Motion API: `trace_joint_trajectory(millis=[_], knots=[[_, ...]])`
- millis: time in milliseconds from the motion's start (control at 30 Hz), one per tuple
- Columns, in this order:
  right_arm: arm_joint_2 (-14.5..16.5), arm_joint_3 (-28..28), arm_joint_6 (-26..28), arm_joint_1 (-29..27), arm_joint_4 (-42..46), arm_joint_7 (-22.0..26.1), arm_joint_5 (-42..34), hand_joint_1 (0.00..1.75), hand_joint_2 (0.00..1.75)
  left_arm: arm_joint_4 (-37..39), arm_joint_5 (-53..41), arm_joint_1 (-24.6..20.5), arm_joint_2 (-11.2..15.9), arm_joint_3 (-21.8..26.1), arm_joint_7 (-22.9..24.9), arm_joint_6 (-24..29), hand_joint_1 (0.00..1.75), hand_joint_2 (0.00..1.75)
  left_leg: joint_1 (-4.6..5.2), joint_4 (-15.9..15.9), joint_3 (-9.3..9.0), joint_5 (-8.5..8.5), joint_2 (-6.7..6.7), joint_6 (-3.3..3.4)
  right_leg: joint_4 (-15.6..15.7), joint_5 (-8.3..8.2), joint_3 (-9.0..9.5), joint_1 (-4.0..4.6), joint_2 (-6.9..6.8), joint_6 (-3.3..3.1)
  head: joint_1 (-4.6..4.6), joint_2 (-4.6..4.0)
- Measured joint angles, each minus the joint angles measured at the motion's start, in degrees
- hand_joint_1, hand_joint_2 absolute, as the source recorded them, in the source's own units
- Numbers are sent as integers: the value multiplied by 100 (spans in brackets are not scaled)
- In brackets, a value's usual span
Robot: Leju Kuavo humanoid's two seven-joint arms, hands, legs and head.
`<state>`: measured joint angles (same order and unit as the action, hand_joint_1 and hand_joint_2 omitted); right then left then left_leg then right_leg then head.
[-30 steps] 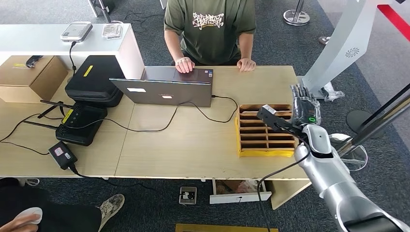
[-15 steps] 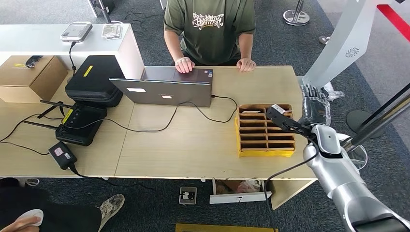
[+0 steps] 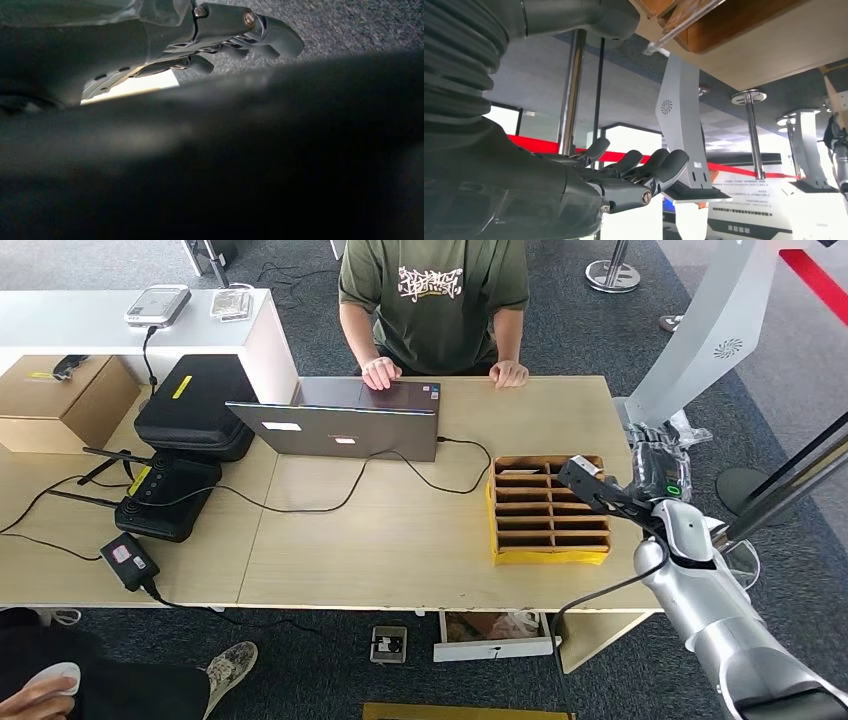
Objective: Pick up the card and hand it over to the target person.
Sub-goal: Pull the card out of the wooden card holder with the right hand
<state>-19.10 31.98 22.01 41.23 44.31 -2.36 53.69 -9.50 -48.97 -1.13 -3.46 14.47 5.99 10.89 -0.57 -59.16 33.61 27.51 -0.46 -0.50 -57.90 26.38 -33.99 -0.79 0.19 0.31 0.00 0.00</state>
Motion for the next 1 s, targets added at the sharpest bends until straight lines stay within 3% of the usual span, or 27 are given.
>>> trace_joint_trajectory(millis=[200,500,667,800,933,1000], knots=[[91,24,19,-66,64,10,-42,59,175,3,-6,-3,-3,1,15,-5,0,0,0,1,-2,0,0,0,1,0,1,0,0,0,0,0],[292,88,-65,-42,113,6,-65,53,175,0,-6,-7,-18,9,30,7,0,0,0,-2,5,-1,2,-1,-4,-1,-6,0,3,0,0,0],[346,87,-51,4,144,16,-68,62,175,-1,-21,-11,-11,2,42,12,0,0,0,0,1,0,8,-1,-1,-2,-3,0,8,-1,0,0],[375,89,-60,32,163,18,-73,78,175,-1,-29,-17,-10,-2,54,9,0,0,1,0,3,-1,5,0,-2,-2,-4,-1,5,0,0,0],[399,79,-75,64,87,-31,-43,134,175,-3,-53,-18,-20,-21,58,-1,0,0,1,0,2,0,8,0,-2,-2,-4,-1,7,-1,0,0],[405,70,-54,76,33,-51,-5,139,175,-4,-61,-16,-22,-24,56,6,0,0,2,0,2,0,8,0,-2,-2,-4,-1,7,-1,0,0]])
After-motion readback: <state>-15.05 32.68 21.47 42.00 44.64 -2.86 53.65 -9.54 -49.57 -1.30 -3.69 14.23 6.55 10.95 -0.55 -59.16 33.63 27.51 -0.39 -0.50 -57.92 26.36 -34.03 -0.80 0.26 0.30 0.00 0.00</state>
